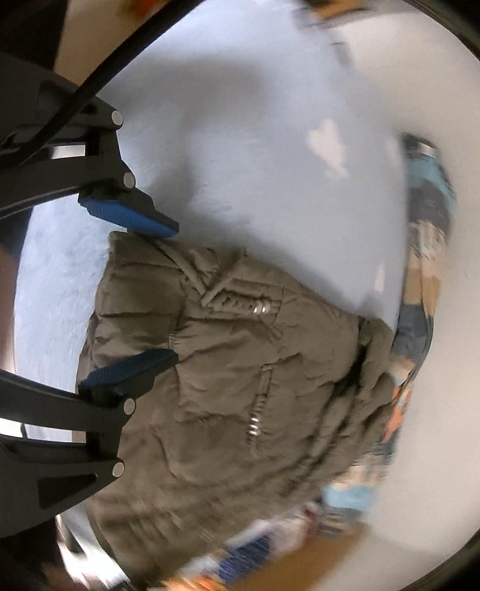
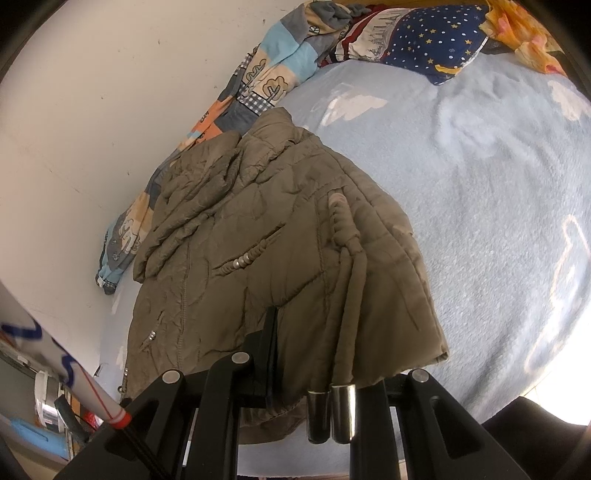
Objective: Fold large clothes
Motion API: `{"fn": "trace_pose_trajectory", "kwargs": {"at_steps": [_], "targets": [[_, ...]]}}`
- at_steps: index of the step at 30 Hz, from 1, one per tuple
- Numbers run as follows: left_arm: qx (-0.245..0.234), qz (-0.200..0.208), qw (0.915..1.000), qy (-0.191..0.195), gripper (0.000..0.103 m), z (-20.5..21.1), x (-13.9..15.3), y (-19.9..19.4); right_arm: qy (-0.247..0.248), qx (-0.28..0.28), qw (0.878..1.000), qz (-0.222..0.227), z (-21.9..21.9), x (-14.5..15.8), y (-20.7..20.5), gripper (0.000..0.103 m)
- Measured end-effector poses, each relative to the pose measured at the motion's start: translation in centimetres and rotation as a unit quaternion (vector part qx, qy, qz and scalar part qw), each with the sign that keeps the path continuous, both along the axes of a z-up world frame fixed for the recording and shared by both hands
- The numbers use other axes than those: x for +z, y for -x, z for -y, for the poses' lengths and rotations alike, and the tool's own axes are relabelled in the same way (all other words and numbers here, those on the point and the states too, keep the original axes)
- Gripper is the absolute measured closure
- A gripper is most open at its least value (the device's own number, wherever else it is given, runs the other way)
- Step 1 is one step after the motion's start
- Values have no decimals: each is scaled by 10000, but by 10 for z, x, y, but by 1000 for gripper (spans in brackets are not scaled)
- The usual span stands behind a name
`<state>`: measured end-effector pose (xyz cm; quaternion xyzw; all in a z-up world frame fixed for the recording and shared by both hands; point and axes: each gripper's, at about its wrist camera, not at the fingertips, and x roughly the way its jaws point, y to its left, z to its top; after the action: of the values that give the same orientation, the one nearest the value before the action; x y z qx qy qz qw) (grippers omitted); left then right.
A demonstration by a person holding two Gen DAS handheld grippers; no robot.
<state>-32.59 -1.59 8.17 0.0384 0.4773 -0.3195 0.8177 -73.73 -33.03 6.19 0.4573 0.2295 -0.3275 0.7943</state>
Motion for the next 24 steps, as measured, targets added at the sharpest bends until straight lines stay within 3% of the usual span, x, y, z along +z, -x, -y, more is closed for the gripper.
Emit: {"fn": "trace_pose_trajectory", "kwargs": {"at_steps": [2,5,8,10,12,16,18,20,24], "targets": [[145,-401,9987,297,40,-10,-3,-7,-2,0,10000,-1,1,0,0,85],[468,-1113,9901,714,39,-29,-16,-17,-2,0,10000,-1,1,0,0,85],[737,-1817,9750,1050,39,-43,-37,-24,-20,-12,10000,-4,0,-1,-1,85],[829,-2051,9679,1194,39,-45,-45,-25,-41,-11,10000,2,0,-1,0,85],[817,-2021,9676,1272,39,-43,-44,-23,-64,-17,10000,13,1,-2,0,85],[524,-1692,9765,1225,40,-24,-37,-20,-90,-17,10000,17,1,-3,0,85],[316,-1454,9826,1111,45,-10,-33,-17,-99,-15,9999,19,2,-4,0,85],[116,-1154,9889,927,65,6,-31,-14,-120,-21,9999,17,3,-5,0,85],[-63,-632,9964,570,71,21,-29,-10,-220,-56,9997,-4,3,-9,-1,85]]}}
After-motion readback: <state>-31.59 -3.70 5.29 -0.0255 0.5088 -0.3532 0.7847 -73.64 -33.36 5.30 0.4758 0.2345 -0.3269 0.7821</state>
